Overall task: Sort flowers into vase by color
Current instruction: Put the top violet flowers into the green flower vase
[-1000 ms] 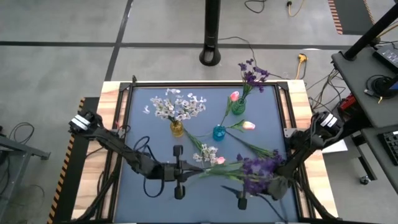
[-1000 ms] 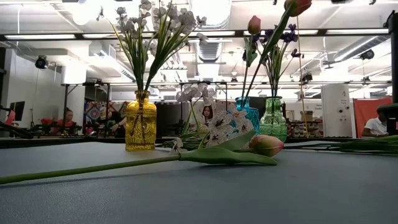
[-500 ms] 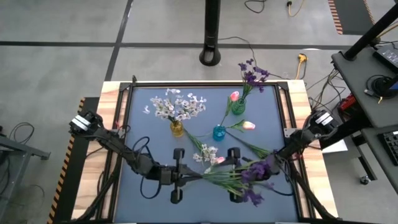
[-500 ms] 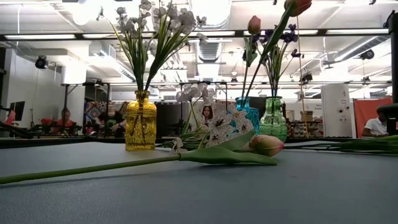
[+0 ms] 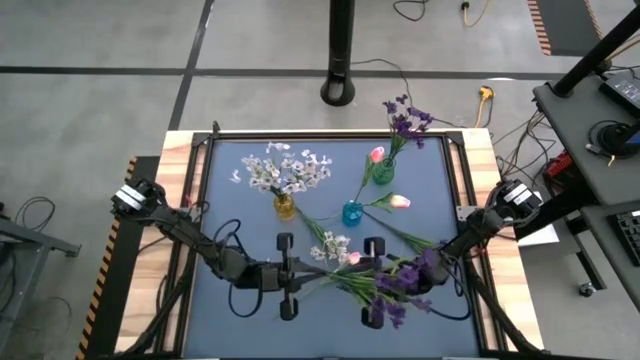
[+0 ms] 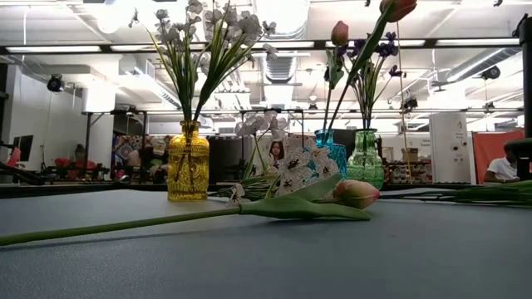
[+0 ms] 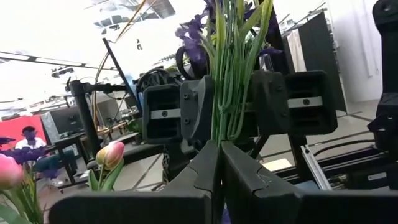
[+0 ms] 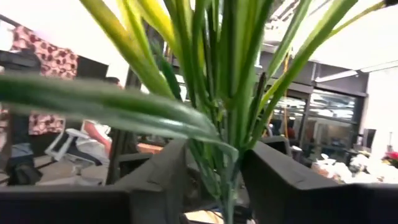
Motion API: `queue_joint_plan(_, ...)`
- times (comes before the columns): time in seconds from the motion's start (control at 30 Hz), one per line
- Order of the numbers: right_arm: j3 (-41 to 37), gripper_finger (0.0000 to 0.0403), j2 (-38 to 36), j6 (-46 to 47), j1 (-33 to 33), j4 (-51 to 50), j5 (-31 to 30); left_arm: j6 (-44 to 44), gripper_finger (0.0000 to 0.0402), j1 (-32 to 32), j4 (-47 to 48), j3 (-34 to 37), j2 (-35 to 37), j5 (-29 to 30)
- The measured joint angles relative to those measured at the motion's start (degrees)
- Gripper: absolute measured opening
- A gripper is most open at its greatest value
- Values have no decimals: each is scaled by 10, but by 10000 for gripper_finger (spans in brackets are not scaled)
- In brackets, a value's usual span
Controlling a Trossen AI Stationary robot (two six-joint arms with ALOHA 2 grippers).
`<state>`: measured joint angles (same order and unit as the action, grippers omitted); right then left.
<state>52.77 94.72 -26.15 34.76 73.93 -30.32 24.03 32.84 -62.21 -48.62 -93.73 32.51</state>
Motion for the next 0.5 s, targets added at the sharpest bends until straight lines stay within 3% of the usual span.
queue_joint_plan(0.3, 0, 27, -2, 1, 1, 1, -23, 5, 0, 0, -3, -1, 0, 34)
queue_joint_plan(0.5, 0, 19, -19, -9, 13, -12, -83, 4, 27, 6, -4, -2, 2, 54)
